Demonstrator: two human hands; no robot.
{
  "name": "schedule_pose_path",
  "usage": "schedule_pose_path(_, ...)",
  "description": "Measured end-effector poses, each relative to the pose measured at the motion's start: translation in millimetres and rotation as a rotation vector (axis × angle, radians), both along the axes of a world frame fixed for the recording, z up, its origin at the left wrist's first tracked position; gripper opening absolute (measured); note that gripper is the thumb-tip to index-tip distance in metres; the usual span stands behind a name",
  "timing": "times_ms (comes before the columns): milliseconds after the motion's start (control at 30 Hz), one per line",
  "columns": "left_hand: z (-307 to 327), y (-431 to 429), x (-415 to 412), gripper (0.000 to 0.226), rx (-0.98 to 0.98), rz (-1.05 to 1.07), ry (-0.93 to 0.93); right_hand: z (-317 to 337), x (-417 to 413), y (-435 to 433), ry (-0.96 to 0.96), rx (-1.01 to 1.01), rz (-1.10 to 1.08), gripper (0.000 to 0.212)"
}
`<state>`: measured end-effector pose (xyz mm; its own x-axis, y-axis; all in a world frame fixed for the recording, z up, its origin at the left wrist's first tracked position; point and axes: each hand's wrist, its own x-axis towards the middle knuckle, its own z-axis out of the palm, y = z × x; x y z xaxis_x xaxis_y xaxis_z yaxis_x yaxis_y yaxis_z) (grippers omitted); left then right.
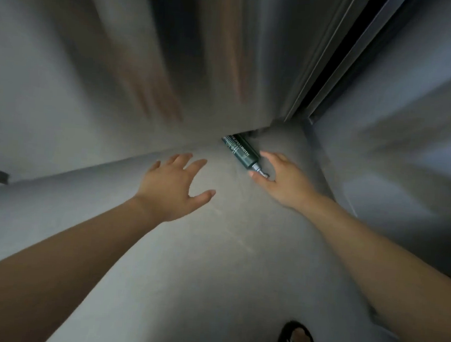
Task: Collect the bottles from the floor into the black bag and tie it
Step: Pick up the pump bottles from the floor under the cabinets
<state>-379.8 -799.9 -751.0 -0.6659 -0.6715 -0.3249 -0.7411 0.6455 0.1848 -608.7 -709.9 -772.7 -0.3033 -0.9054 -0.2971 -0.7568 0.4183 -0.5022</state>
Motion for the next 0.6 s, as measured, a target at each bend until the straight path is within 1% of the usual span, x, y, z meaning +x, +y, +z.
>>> schedule_pose_path(133,-101.0,-8.5,-30.9,0.073,-0.016,0.044,0.035,-87.8,-30.4,-20.8,0.035,-0.055,0.026,0.059)
schedule_pose_path(267,-174.0,12.0,-35.4,0.072,0.05,0.135,0.003,-143.5,-49.5,-17.3,0.075,-0.103,-0.012,0.054)
schedule_pose_path(367,-193.3,39.8,-24.3,0.072,0.132,0.203,0.006,-156.9,-50.6,-8.8,0.088,-0.069,-0.052,0.058)
schedule_pose_path(500,-206.8,44.0,-13.6,0.073,0.107,0.209,0.031,-164.7,-48.0,-23.3,0.081,-0.065,-0.004,0.064)
schedule_pose_path(600,-220.7,32.9,-7.0,0.074,0.094,0.266,-0.012,-174.7,-46.2,-39.2,0.073,-0.074,0.006,0.07)
